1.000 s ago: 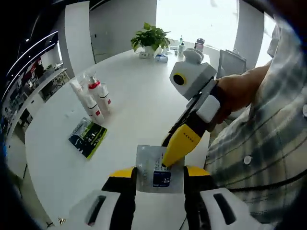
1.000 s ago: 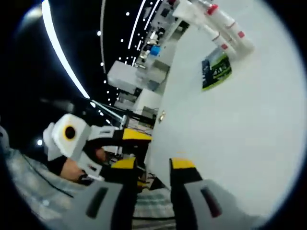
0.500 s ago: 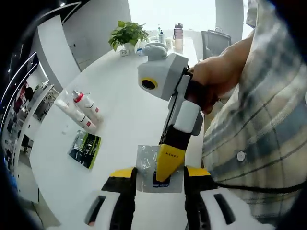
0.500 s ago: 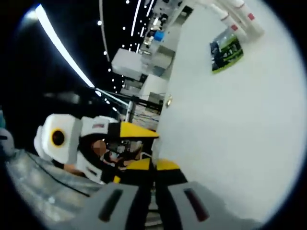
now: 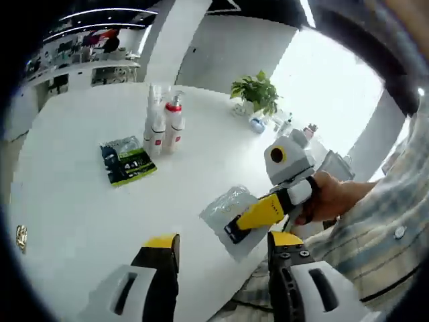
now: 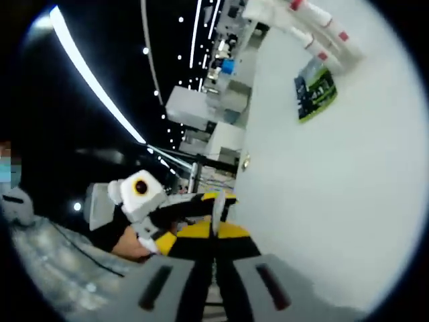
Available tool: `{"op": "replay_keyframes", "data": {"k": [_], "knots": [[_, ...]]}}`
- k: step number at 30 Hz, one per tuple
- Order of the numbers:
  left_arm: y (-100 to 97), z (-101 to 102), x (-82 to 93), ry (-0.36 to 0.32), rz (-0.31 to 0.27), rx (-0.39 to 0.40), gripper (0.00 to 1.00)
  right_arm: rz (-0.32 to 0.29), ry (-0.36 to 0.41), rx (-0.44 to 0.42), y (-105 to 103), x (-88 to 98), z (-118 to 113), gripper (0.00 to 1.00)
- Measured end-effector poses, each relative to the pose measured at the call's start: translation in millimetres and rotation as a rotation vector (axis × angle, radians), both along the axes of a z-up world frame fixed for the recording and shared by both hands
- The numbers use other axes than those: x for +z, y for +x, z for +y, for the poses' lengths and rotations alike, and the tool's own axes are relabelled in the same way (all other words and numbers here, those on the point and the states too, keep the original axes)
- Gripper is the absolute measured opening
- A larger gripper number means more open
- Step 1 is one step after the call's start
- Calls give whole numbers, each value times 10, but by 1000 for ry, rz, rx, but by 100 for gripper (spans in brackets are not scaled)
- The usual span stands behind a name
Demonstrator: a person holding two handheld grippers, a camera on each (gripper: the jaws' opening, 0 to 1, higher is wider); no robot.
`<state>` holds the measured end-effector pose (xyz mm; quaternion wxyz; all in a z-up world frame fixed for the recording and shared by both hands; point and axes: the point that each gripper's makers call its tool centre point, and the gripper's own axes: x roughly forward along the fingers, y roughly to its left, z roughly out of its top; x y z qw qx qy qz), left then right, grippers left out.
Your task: Arrange the skincare products in the storage area until every visible bottle or jar stands upright without overlapping.
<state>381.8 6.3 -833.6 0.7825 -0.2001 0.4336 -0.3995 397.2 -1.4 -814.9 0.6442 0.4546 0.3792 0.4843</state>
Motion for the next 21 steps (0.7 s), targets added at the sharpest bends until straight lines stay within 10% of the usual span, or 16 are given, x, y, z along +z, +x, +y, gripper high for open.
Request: {"op": "replay_keyframes", "data": {"k": [7,21], "knots": [[-39,-180,208,-279,148,84,17,-42,59,-27,46,157,27,0],[-135,-76,301,-331,138,44,0,-95,72,-58,96,226,67,10]]}}
